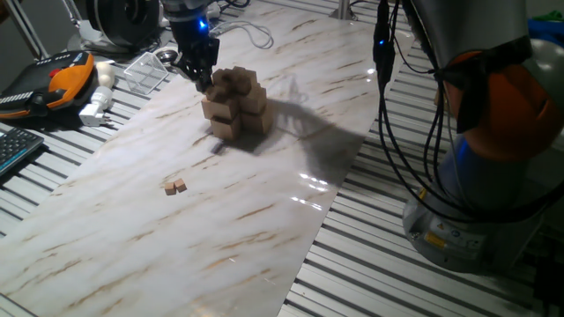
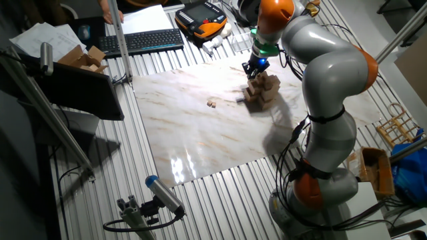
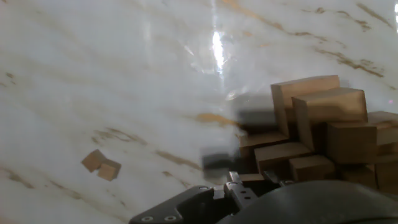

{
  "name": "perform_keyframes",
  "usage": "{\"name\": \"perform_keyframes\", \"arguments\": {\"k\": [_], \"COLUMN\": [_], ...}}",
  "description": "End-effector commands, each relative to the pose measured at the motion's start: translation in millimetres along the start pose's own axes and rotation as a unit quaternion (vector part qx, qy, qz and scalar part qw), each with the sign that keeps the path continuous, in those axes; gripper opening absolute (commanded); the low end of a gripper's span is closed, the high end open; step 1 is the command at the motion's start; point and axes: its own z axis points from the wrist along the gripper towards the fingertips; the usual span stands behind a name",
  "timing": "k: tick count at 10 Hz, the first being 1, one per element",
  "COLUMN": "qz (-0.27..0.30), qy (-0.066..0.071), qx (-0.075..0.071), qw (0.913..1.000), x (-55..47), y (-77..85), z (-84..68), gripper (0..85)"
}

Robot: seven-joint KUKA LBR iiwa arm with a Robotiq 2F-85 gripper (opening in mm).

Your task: Stack the blocks into a cross shape

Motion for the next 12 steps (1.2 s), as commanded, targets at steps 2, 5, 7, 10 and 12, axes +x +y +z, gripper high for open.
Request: {"name": "perform_keyframes", "arguments": {"k": [2, 5, 7, 10, 12], "qz": [0.004, -0.018, -0.032, -0.019, -0.021], "qy": [0.005, 0.015, 0.017, -0.007, -0.018], "qx": [0.005, 0.011, 0.007, 0.038, 0.040], "qw": [1.0000, 0.9997, 0.9993, 0.9991, 0.9988], "x": [0.0, -3.9, -16.9, -19.4, -23.6], "y": [-0.1, -11.3, -36.6, -44.7, -50.9], "z": [0.0, -11.2, -26.8, -26.0, -24.0], "gripper": [0.0, 0.0, 0.0, 0.0, 0.0]}}
